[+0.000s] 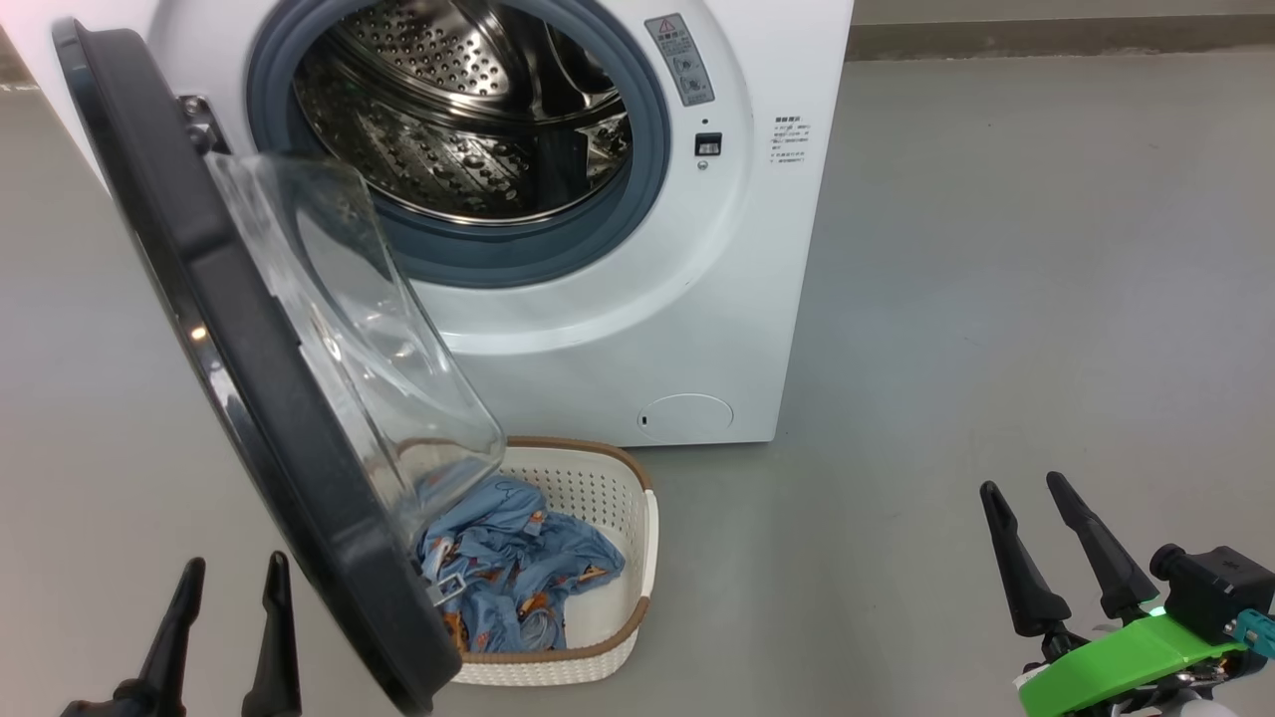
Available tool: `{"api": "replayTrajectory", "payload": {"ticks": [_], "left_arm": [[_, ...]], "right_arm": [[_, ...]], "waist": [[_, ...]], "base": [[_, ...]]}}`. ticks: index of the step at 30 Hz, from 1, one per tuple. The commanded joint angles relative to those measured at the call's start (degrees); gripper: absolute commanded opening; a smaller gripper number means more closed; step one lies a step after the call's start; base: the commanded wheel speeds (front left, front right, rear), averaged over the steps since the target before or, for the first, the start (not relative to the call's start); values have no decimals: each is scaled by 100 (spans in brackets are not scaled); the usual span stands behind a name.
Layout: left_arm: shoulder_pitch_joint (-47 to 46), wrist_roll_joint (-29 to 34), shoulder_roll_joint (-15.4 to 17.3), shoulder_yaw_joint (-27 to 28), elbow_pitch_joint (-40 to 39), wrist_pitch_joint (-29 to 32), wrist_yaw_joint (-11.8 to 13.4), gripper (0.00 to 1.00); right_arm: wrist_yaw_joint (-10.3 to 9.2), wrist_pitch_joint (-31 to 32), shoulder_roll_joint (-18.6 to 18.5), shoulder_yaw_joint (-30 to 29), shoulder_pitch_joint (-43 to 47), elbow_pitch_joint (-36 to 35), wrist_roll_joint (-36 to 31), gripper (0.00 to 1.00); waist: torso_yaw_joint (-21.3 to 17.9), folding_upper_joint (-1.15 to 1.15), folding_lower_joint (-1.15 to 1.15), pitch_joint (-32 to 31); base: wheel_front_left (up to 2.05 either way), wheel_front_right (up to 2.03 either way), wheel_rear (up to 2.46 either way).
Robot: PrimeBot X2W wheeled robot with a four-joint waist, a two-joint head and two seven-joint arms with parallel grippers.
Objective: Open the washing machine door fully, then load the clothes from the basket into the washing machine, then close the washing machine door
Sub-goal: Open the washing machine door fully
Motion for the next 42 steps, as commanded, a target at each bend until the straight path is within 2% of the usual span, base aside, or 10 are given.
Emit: {"api": "replayTrajectory", "payload": {"ticks": [1, 7, 8, 9, 12, 13, 27, 33, 42], "left_arm": [[-176, 70, 70, 194, -143, -45, -18, 100], [-194, 59, 85, 183, -136, -45, -18, 100], [-192, 54, 89, 184, -138, -45, -18, 97], [-190, 50, 91, 184, -139, -45, -18, 85], [-196, 41, 95, 184, -133, -45, -18, 27], [-200, 38, 97, 186, -133, -45, -18, 0], [-338, 79, 58, 433, -795, -45, -18, 0], [-422, 205, 14, 528, -1450, -45, -18, 0], [-490, 372, 70, 43, -2591, -45, -18, 0]], "right_arm": [[9, -69, -66, 117, -160, -116, -63, 100], [9, -69, -66, 116, -168, -102, -53, 100], [9, -69, -65, 115, -169, -101, -51, 100], [9, -69, -64, 113, -169, -101, -49, 100], [9, -69, -57, 104, -166, -101, -41, 100], [9, -69, -53, 102, -165, -101, -40, 100], [9, -69, -18, 89, -164, -88, -30, 100], [9, -69, -10, 81, -182, -76, -38, 100], [9, -69, 21, 76, -180, -67, -40, 100]], "waist": [[3, 0, 0, 4], [22, 0, 0, 16], [26, 0, 0, 16], [29, 0, 0, 16], [42, 0, 0, 14], [46, 0, 0, 13], [114, 0, 0, 16], [133, 0, 0, 25], [147, 0, 0, 55]], "base": [[0, 0, 0], [0, 0, 0], [0, 0, 0], [0, 0, 0], [0, 0, 0], [0, 0, 0], [0, 0, 0], [0, 0, 0], [0, 0, 0]]}}
